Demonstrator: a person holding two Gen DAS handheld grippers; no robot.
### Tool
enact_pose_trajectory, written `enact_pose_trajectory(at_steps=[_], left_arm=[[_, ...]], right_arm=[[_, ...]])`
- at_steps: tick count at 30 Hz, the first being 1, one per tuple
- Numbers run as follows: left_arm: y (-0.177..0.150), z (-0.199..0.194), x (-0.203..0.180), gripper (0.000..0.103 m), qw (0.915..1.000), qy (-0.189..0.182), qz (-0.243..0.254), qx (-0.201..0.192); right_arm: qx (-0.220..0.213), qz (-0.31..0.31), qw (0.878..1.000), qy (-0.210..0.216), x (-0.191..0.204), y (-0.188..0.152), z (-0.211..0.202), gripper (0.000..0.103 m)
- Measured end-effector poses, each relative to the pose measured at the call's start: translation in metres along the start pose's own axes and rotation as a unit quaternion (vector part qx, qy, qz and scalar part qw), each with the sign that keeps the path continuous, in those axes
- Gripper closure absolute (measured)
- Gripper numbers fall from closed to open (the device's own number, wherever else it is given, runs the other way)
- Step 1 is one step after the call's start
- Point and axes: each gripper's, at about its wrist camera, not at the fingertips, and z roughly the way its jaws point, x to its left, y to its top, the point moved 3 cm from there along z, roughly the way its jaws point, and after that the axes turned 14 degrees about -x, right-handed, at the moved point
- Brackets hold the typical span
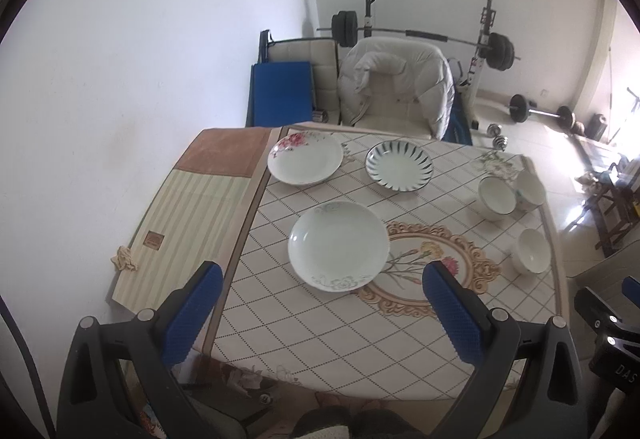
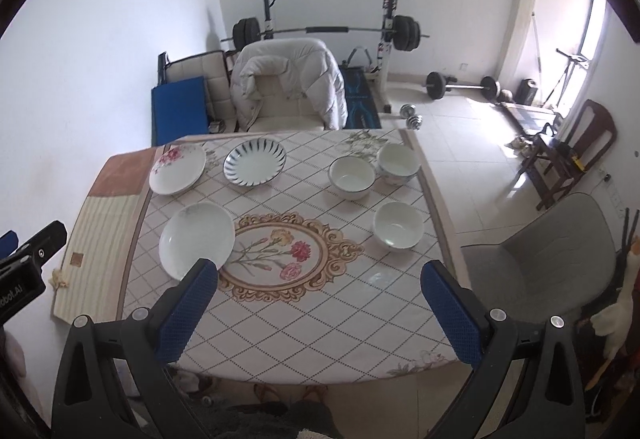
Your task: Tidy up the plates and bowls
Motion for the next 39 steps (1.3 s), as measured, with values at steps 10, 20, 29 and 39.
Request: enact_pose_trajectory(at_steps=[10, 20, 29, 39], left_arm=[[-0.039, 0.154, 0.027, 0.002, 0.9922, 0.002, -0.017, 0.124], [-0.067, 0.317, 0.068, 0.039, 0.9625, -0.056, -0.072, 0.256], [-0.099, 0.399, 0.07, 0.056, 0.9305, -0.121, -0.068, 0.339], [-0.115, 0.405, 0.055, 0.073, 0.919, -0.151, -0.045, 0.361]], right_arm=[[0.149, -0.018, 0.984, 0.097, 0.051, -0.051, 0.198, 0.0], [0.252, 0.028, 0.958, 0.136, 0.123, -0.069, 0.363, 0.009], [0.352, 0.071, 0.921, 0.151, 0.158, -0.105, 0.469, 0.028], [0.385, 0.068, 0.902, 0.183, 0.181, -0.125, 0.49, 0.07]])
